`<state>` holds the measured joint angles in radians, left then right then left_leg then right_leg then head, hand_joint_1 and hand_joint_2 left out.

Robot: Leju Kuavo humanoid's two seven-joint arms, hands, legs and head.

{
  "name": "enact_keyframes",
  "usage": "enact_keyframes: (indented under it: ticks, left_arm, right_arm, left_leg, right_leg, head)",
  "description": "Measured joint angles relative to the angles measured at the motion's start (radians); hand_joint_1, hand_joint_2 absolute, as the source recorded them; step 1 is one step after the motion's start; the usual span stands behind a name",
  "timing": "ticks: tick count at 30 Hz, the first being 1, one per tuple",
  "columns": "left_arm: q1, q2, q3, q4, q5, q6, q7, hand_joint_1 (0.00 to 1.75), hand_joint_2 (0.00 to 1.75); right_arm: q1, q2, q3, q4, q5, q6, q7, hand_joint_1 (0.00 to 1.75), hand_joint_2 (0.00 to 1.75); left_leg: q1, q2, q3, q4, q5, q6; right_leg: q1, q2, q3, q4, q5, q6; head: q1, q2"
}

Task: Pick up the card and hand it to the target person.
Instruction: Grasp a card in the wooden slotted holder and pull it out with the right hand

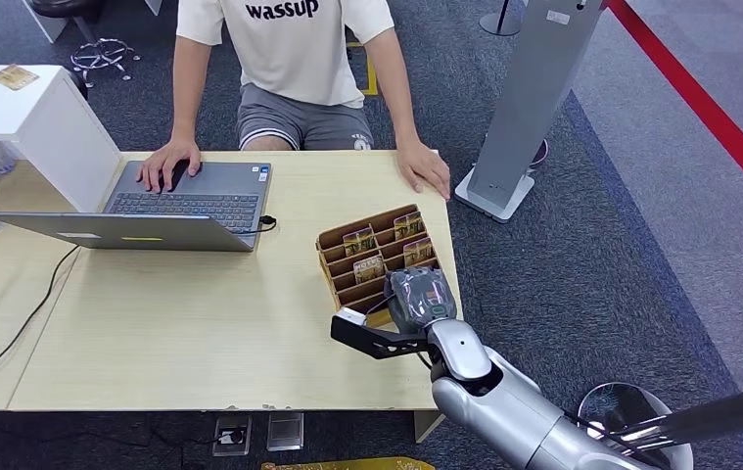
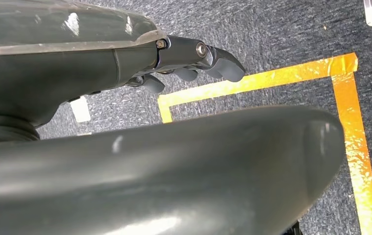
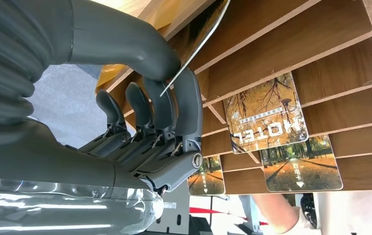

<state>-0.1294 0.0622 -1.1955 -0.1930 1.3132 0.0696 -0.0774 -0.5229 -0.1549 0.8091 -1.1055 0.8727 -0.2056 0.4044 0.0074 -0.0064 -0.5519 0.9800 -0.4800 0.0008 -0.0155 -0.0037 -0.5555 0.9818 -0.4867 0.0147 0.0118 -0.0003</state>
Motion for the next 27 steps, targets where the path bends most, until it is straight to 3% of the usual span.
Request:
enact_keyframes:
  ticks: [4,19,27]
  left_arm:
    - [0.0,0.0,0.0,0.0,-0.002,-0.007,-0.004,0.0,1.75]
    - [0.0,0.002,-0.009,0.0,-0.003,-0.028,-0.02,0.0,1.75]
    - [0.007,0.003,-0.009,0.0,0.016,-0.026,-0.021,0.0,1.75]
  right_arm:
    - [0.0,0.0,0.0,-0.004,0.001,0.001,0.002,1.44,1.75]
    - [-0.001,-0.001,0.003,-0.015,-0.021,0.007,0.01,1.43,1.75]
    - [-0.003,-0.042,-0.026,-0.136,-0.063,0.052,0.098,1.43,1.75]
  left_leg:
    - [0.0,0.0,0.0,0.0,0.0,0.0]
    - [0.0,0.0,0.0,0.0,0.0,0.0]
    - [0.0,0.0,0.0,0.0,0.0,0.0]
  right_leg:
    - [0.0,0.0,0.0,0.0,0.0,0.0]
    - [0.0,0.0,0.0,0.0,0.0,0.0]
    - [0.0,0.0,0.0,0.0,0.0,0.0]
  head:
    - [0.0,0.0]
    - [0.0,0.0]
    - [0.0,0.0]
